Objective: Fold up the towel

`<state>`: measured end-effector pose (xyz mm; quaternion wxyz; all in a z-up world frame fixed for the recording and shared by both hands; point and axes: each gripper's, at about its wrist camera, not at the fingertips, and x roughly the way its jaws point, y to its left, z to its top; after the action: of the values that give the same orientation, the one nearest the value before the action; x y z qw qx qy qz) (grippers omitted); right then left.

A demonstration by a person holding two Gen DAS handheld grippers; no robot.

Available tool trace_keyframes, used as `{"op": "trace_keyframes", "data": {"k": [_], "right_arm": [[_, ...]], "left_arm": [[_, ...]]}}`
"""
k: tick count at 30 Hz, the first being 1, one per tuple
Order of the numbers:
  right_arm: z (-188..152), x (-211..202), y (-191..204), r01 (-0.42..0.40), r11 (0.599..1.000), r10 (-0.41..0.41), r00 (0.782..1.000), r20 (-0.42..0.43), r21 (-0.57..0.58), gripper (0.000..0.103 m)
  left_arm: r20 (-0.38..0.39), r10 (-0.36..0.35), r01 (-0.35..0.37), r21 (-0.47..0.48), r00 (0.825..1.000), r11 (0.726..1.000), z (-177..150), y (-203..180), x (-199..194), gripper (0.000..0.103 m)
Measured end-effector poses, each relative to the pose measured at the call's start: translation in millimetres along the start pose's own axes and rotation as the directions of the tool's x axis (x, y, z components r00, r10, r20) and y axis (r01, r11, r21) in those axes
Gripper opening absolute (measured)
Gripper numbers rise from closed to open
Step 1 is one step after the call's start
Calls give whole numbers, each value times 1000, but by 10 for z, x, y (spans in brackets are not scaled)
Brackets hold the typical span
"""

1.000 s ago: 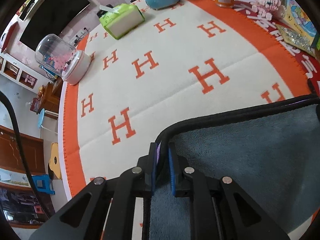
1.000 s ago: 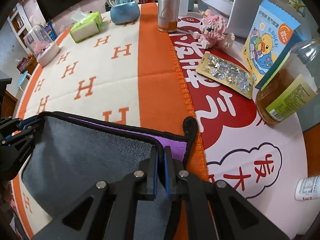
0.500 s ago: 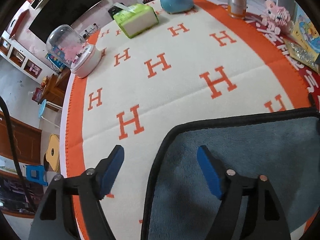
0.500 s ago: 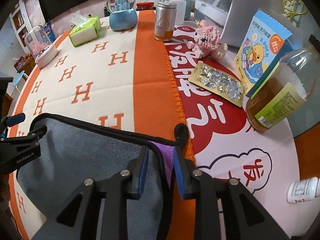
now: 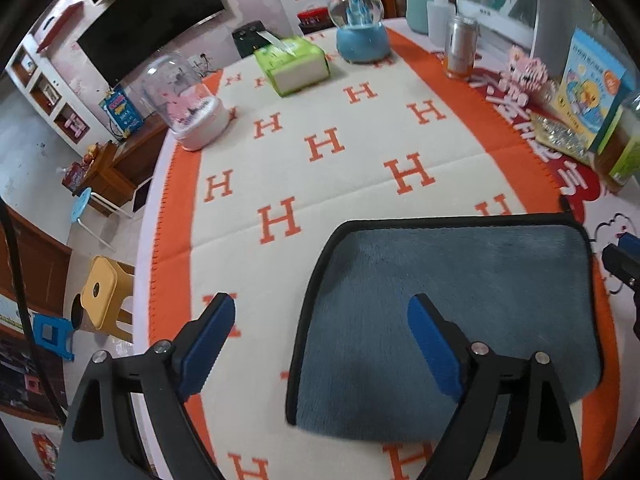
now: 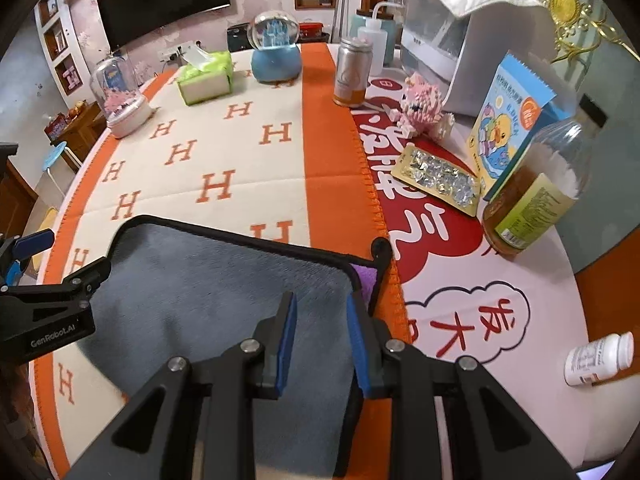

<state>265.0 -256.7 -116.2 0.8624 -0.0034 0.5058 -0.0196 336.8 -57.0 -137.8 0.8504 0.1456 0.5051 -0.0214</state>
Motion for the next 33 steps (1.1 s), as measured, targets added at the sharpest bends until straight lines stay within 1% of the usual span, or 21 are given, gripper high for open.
{"op": "trace_keyframes", "data": {"k": [2,4,7,9,14,16,21,23,26,31,33], "right_arm": [[-35,-124,28,-7,1000,7,1000,11,1,26],[-72,-252,58,-8,1000,8,1000,23,-1,26],[-140,-452,108,-6,1000,6,999,46,-2,27],[-184,-599,139,-6,1000,6,998,63,-1,33],[-270,-931,227,-4,1000,5,994,107,-9,39],[-310,-1095,275,-10,1000,11,992,127,-13,40],[-430,-1447,392,-22,999,29,984,173,-38,47],[-491,-1569,427,-35,998,43,981,189,-44,50],[-597,-1733,483,-58,997,69,977,204,-57,55],[-786,-1963,543,-95,992,110,970,215,-79,56],[-860,-2043,545,-112,991,126,969,213,-79,56]], "left_arm": [[19,-2,2,-11,1000,1000,-53,30,-147,88],[33,-18,19,-27,999,999,-116,81,-310,89],[64,-37,39,-39,997,998,-205,128,-555,94],[85,-29,32,-35,996,999,-264,132,-704,96],[132,-14,19,-35,991,999,-414,170,-1082,96],[148,-25,32,-47,989,998,-478,207,-1241,96],[186,-78,95,-81,979,992,-661,311,-1612,97],[201,-91,111,-94,975,989,-749,336,-1749,100],[223,-97,123,-106,970,987,-883,365,-1949,101],[243,-108,141,-127,964,982,-1127,395,-2244,101],[242,-105,140,-133,965,981,-1215,391,-2335,102]]}}
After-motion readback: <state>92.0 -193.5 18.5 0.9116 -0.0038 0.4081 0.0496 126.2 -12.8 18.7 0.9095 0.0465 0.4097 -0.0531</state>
